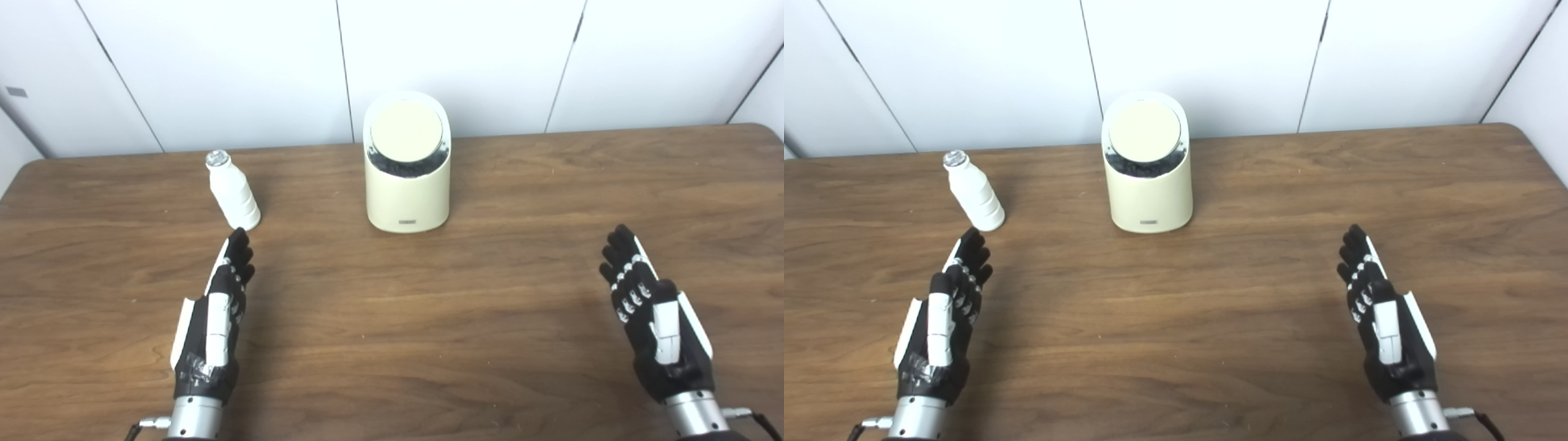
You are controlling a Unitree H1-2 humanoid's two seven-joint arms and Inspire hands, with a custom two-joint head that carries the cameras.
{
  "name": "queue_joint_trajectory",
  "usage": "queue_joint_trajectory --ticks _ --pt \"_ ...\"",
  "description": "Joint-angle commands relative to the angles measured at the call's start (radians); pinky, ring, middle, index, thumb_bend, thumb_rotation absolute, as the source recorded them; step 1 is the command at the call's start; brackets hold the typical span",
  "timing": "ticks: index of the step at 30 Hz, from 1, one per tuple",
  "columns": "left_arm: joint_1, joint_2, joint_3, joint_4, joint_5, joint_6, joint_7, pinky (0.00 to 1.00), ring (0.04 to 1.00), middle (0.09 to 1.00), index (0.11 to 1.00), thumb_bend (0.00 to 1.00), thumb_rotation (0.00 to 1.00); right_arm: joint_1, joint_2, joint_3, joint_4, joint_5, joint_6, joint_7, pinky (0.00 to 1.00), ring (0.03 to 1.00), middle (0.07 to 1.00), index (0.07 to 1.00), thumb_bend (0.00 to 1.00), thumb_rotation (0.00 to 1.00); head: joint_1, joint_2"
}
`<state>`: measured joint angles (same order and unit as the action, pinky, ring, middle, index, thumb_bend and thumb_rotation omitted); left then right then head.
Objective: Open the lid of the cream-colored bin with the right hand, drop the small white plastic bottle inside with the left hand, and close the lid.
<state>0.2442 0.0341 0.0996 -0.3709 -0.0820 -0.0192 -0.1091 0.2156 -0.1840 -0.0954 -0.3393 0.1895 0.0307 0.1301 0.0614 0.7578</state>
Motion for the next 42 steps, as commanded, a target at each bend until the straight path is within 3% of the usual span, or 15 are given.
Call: queue_joint_trajectory --ticks 1,6,15,26,33,38,42 --pt "0.059 -0.005 -0.004 0.000 0.004 -0.043 0.015 1.00 1.000 1.000 1.000 0.61 1.00 -0.021 -0.002 -0.003 -0.007 0.003 -0.017 0.001 1.00 1.000 1.000 1.000 0.75 1.00 0.010 -0.013" --pt "0.059 -0.011 0.000 0.010 -0.005 -0.031 0.030 1.00 1.000 1.000 1.000 0.62 1.00 -0.032 0.008 -0.001 0.005 0.004 -0.021 -0.002 1.00 1.000 1.000 1.000 0.71 1.00 0.023 -0.034" --pt "0.078 -0.009 -0.003 0.009 0.009 -0.028 0.040 1.00 1.000 1.000 1.000 0.59 1.00 -0.020 0.011 0.005 0.016 0.006 -0.032 0.008 1.00 1.000 1.000 1.000 0.72 1.00 0.044 -0.077" --pt "0.090 -0.018 -0.004 0.034 0.023 -0.061 0.051 1.00 1.000 1.000 1.000 0.54 1.00 0.000 0.018 0.022 0.040 -0.003 -0.060 0.011 1.00 1.000 1.000 1.000 0.75 1.00 0.048 -0.160" --pt "0.087 -0.007 0.000 0.049 0.013 -0.076 0.042 1.00 1.000 1.000 1.000 0.51 1.00 0.000 0.021 0.022 0.058 -0.003 -0.077 0.007 1.00 1.000 1.000 1.000 0.76 1.00 0.046 -0.193" --pt "0.087 0.000 0.003 0.067 0.021 -0.080 0.041 1.00 1.000 1.000 1.000 0.54 1.00 0.003 0.021 0.024 0.073 -0.009 -0.095 0.007 1.00 1.000 1.000 1.000 0.77 1.00 0.047 -0.227" --pt "0.084 -0.004 0.007 0.072 0.019 -0.048 0.047 1.00 1.000 1.000 1.000 0.46 1.00 0.001 0.023 0.026 0.081 -0.005 -0.099 0.008 1.00 1.000 1.000 1.000 0.77 1.00 0.047 -0.234"
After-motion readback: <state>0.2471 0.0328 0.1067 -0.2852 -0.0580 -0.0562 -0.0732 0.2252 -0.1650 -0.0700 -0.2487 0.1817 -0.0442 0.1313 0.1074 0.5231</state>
